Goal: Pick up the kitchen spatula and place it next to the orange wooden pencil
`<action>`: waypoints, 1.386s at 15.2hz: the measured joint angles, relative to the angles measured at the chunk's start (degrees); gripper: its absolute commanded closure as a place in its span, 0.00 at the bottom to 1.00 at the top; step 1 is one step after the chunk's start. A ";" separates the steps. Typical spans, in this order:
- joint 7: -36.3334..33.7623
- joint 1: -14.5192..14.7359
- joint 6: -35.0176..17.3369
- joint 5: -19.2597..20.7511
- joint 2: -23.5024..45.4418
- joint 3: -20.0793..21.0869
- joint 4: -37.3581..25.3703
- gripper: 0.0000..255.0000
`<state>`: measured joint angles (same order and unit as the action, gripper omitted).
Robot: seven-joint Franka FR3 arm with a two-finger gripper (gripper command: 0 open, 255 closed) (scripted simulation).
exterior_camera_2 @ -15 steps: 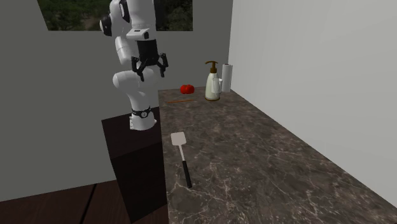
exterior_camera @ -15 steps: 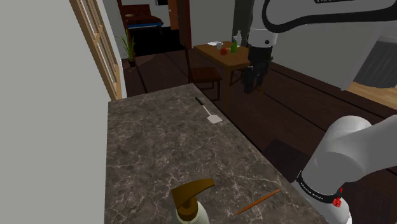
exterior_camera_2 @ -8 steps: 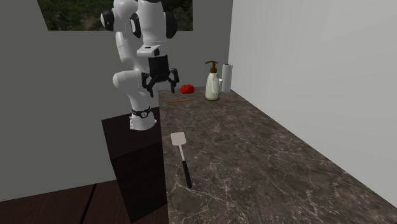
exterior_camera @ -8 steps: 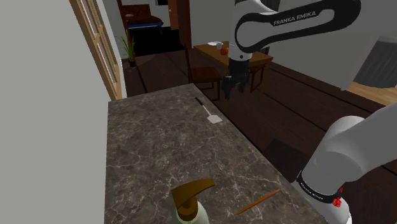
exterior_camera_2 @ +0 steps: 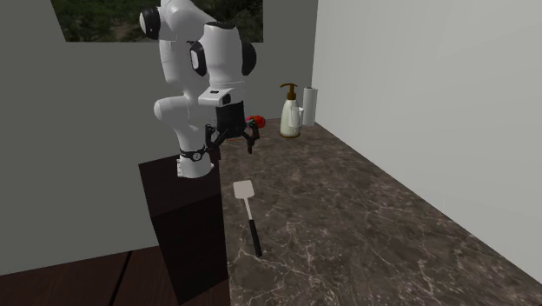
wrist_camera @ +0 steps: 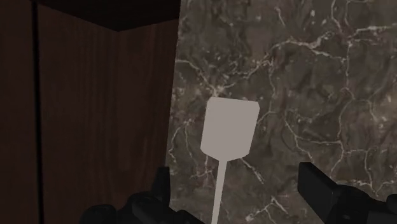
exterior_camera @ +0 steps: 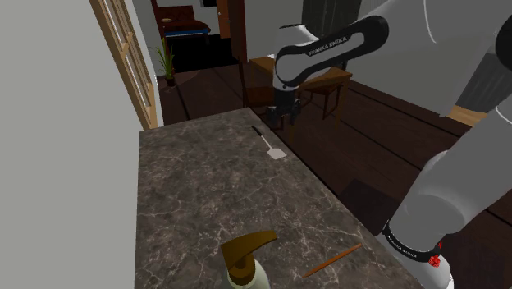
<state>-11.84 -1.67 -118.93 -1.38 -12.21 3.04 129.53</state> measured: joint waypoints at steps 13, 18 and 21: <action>-9.18 -0.91 -10.87 3.60 22.24 -0.40 -13.28 0.00; -9.45 -0.87 -14.20 3.86 24.66 -0.47 -12.36 0.00; -9.48 -0.86 -14.56 3.88 24.85 -0.47 -12.22 0.00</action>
<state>-21.32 -2.53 -133.49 2.50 12.63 2.57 117.32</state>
